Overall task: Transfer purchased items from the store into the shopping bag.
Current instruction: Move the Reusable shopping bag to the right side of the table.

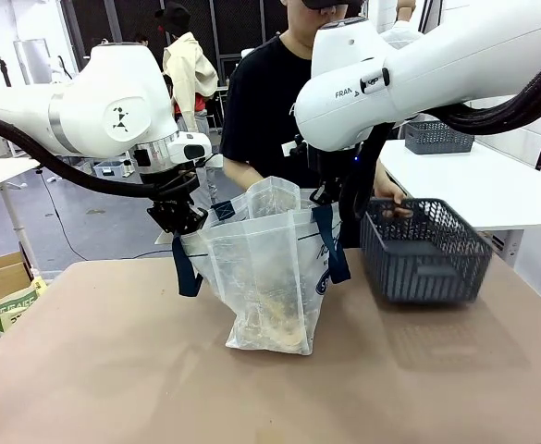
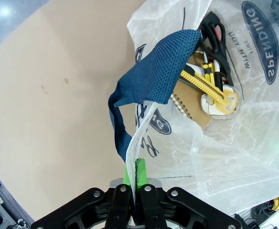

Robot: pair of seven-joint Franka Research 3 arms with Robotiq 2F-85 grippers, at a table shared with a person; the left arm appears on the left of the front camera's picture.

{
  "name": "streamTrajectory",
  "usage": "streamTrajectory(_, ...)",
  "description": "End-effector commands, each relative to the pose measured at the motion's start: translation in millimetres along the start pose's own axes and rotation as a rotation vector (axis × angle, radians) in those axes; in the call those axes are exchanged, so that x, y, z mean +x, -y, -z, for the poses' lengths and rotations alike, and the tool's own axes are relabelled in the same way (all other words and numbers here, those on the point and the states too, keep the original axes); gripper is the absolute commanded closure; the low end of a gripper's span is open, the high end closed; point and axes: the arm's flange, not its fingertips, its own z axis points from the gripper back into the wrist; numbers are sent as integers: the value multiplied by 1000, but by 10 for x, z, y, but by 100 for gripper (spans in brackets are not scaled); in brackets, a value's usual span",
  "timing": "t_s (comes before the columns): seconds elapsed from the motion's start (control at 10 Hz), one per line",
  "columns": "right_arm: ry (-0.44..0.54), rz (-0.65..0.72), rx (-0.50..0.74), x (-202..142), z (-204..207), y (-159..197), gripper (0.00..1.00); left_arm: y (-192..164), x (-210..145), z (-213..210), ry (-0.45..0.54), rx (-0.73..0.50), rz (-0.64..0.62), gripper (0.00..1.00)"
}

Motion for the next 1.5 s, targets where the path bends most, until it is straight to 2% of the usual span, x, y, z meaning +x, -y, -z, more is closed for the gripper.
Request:
streamTrajectory(0.0,0,0,0,0,0,0,100,0,0,0,0,0,0,100)
streamTrajectory(0.4,-1,75,-31,213,-110,-150,100,261,176,-72,16,-17,46,100)
streamTrajectory(0.6,0,131,-23,314,-120,-210,100,350,253,-83,32,-38,6,100)
streamTrajectory(1.0,87,229,10,464,-75,-242,100,444,385,-79,111,-103,-92,100)
streamTrajectory(1.4,134,322,65,529,-61,-295,100,557,532,-157,177,-162,-72,100)
